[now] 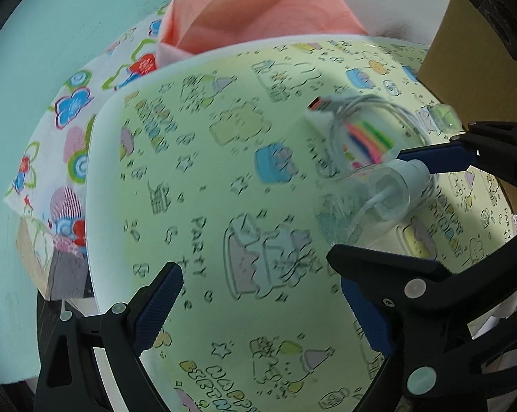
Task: Organize objects
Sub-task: 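Lower both grippers over the spray bottle and white cable bundle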
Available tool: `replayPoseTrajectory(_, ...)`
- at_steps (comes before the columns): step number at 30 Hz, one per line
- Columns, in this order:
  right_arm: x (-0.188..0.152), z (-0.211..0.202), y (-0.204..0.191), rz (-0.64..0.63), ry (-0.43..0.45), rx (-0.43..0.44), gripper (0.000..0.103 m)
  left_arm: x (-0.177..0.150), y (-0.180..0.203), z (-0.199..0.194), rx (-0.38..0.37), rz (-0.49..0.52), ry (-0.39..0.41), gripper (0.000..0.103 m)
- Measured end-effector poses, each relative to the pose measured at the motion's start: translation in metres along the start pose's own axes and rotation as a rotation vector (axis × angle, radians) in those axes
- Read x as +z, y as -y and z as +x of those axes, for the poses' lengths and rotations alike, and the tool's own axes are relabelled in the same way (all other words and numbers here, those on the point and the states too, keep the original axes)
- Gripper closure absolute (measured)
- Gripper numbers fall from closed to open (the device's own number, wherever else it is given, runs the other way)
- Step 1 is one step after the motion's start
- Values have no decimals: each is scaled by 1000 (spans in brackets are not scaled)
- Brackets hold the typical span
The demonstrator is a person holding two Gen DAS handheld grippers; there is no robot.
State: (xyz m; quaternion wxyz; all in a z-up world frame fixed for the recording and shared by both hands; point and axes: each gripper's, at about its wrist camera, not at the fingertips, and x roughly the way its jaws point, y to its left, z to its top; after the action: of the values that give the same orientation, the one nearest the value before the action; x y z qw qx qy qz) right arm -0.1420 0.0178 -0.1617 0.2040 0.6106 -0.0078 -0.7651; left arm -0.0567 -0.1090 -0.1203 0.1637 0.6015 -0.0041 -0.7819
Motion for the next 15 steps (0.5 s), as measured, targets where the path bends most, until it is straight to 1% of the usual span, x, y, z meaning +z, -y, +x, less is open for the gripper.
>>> replayPoseTrajectory(6,1,6,-8,-19,-9,-25,15,-7,-4,6,-15,-17,-2,8)
replayPoseTrajectory(11,0,0,0,15,-23,13,15,-5,4,1,-31,-4,18,8)
replayPoseTrajectory(15,-2,-8,5,22,-21,-7,13,0,11,-2,-43,-1,28,8)
